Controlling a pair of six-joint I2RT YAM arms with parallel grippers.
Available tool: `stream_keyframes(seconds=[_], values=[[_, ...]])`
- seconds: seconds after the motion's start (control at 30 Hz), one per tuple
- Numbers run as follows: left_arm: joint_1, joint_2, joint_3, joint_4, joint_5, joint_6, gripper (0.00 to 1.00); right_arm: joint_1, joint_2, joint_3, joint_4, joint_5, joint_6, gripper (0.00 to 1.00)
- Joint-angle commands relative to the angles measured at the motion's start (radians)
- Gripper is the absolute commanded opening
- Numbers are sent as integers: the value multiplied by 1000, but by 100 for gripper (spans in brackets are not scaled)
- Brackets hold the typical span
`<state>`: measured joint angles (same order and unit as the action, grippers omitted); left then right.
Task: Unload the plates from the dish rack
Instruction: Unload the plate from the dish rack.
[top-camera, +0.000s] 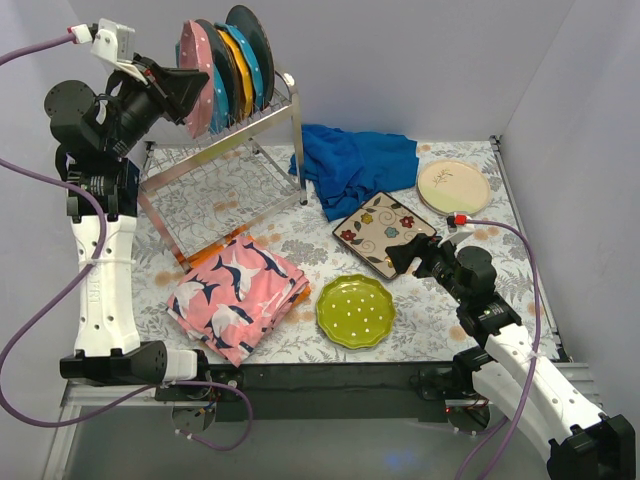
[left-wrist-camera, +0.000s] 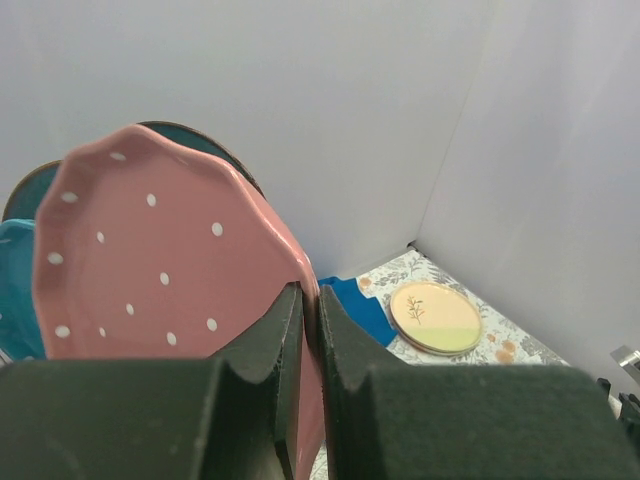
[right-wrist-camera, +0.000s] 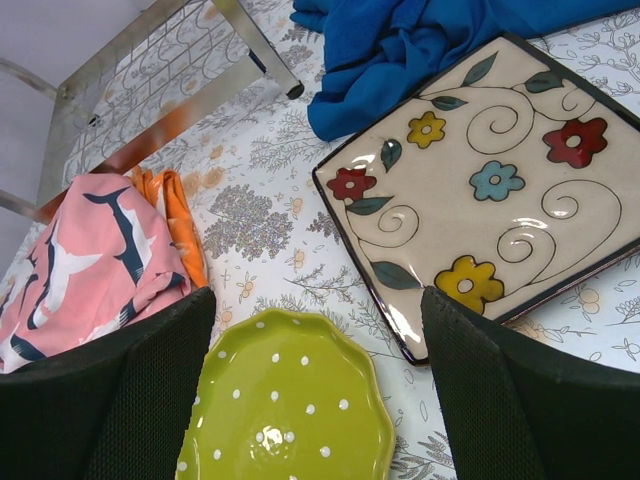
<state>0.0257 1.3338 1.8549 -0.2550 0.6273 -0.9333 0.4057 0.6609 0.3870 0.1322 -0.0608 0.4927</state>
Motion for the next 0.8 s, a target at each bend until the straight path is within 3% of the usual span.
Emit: stream_keyframes(seconds=[0.0,0.4,0.53,0.77], values=[[0,-50,73,103,15,33,0,-2,-1,41,49,-13,-14,88],[-1,-116,-26,94,26,51,0,-2,8,90,50,-106,85,88],[-1,-133,-55,89,34,60,0,13,64,148,131,-181,170,88],[-1,-166,-95,62,41,93,0,172,298,484,187,-179,294,91]])
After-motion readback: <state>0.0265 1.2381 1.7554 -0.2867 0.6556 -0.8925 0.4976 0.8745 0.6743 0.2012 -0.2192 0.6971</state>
